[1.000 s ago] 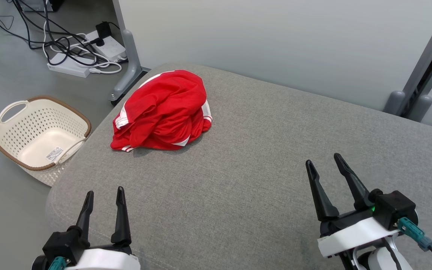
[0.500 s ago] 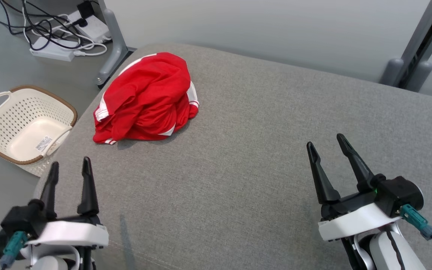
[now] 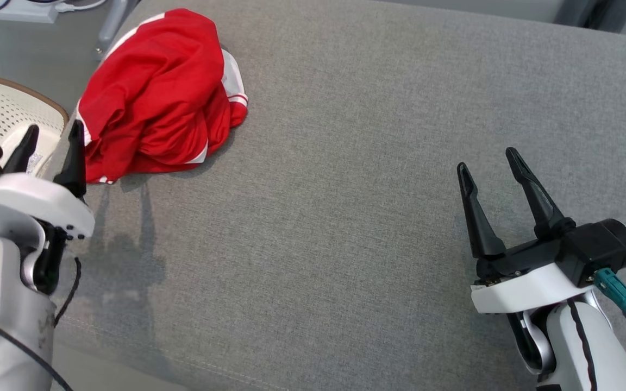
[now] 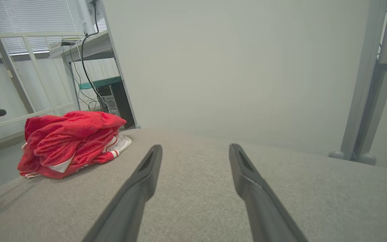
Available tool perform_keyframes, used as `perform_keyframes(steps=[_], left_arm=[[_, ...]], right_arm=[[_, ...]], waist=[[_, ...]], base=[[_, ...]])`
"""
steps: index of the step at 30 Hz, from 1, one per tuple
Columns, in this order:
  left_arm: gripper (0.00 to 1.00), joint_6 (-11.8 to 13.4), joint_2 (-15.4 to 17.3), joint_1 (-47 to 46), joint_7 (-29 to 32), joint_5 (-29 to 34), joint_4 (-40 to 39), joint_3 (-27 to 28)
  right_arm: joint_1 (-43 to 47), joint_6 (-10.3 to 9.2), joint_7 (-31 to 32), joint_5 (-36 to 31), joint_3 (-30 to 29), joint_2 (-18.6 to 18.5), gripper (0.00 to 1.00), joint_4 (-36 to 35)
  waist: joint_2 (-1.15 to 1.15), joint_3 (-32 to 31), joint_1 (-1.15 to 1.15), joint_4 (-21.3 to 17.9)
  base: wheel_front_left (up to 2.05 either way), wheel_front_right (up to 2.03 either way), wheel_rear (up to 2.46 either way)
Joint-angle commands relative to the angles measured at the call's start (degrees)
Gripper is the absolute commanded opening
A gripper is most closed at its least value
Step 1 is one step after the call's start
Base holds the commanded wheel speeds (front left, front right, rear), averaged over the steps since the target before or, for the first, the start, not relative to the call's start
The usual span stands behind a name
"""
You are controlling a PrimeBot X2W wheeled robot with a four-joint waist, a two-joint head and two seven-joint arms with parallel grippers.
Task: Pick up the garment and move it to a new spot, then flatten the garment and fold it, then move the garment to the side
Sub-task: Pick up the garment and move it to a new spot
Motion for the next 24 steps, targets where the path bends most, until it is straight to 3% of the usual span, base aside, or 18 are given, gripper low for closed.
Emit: perform_keyframes(steps=[1, 12, 17, 23, 24], left_arm=[[1.00, -0.40, 0.59, -2.45, 1.53, -0.31, 1.23, -0.74], [1.00, -0.95, 6.09, -14.90, 9.83, -2.54, 8.99, -10.03], [1.00, -0.85, 6.96, -18.44, 14.37, -5.94, 13.45, -13.42], [1.00, -0.86, 8.15, -20.99, 15.10, -7.28, 18.00, -14.57], [0.59, -0.86, 8.17, -21.45, 15.33, -7.71, 18.89, -14.72]], right_arm=[[-0.72, 0.01, -0.13, -0.51, 0.16, -0.31, 1.00, 0.09], [-2.84, 0.01, -0.14, -1.07, 2.18, -0.93, 1.00, 0.21], [-3.62, 0.01, -0.14, -1.18, 2.84, -1.13, 1.00, 0.28], [-4.18, 0.01, -0.14, -1.01, 3.36, -0.97, 1.00, 0.60], [-4.17, 0.01, -0.14, -0.93, 3.40, -0.94, 1.00, 0.65]], waist=[[0.00, 2.23, 0.00, -1.02], [0.00, 6.74, 0.00, -3.31], [0.00, 7.88, 0.00, -4.09], [0.00, 8.33, 0.00, -4.98], [0.00, 8.33, 0.00, -5.12]], base=[[0.00, 0.00, 0.00], [0.00, 0.00, 0.00], [0.00, 0.00, 0.00], [0.00, 0.00, 0.00], [0.00, 0.00, 0.00]])
